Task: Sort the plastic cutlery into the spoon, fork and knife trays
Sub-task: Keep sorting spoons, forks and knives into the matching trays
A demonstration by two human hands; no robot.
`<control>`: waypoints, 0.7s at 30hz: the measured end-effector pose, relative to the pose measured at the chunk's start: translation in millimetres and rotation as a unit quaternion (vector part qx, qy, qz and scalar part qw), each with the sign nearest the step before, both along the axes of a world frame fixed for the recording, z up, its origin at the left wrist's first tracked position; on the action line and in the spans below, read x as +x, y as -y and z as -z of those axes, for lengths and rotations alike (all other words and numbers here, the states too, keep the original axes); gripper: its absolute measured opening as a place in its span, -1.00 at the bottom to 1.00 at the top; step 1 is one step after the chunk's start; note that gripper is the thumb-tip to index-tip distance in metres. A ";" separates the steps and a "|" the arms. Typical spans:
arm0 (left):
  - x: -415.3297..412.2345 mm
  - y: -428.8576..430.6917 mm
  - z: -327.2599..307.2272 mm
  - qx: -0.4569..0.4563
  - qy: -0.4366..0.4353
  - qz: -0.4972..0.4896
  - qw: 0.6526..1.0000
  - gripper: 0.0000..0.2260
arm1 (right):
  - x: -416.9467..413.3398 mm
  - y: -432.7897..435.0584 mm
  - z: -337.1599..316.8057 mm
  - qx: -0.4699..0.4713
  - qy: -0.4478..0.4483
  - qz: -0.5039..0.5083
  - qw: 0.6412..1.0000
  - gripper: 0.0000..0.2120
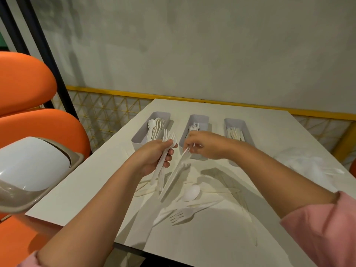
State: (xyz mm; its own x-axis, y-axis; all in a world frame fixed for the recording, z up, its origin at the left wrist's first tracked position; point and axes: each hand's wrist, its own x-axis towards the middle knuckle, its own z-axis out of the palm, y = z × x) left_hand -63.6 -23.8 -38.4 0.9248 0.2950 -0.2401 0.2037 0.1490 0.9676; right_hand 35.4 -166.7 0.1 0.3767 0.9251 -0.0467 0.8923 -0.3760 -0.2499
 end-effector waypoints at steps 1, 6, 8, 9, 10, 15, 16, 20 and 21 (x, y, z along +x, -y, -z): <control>1.5 2.4 -1.7 0.017 0.001 0.006 1.000 -0.78 | 1.3 0.5 -6.3 -0.003 0.007 0.000 1.000 -0.79; 8.0 16.3 -7.6 0.053 0.006 0.039 0.998 -0.80 | 3.7 3.4 -22.2 0.045 -0.024 0.018 0.999 -0.85; 11.5 18.3 -8.9 0.020 0.012 0.057 0.998 -0.76 | 6.7 3.5 -20.2 0.072 -0.046 0.041 0.995 -0.84; 12.8 18.5 -9.4 0.002 0.014 0.065 0.998 -0.73 | 8.9 3.5 -17.9 0.089 -0.074 0.055 0.992 -0.82; 14.1 18.7 -10.1 -0.011 0.014 0.073 0.997 -0.70 | 10.9 3.4 -15.7 0.111 -0.114 0.072 0.985 -0.81; 20.1 19.3 -7.5 -0.022 0.033 0.076 0.996 -0.79 | 16.1 0.9 -2.0 0.223 -0.264 0.135 0.929 -0.68; 22.4 19.2 -6.2 -0.018 0.035 0.065 0.997 -0.84 | 14.6 -1.3 0.8 0.239 -0.270 0.149 0.921 -0.64; 34.9 19.0 -3.5 -0.051 0.052 0.017 0.997 -0.93 | 10.4 -12.4 14.6 0.276 -0.328 0.210 0.879 -0.57; 38.8 18.8 -3.4 -0.057 0.057 0.002 0.997 -0.92 | 9.4 -14.6 17.6 0.272 -0.357 0.222 0.865 -0.57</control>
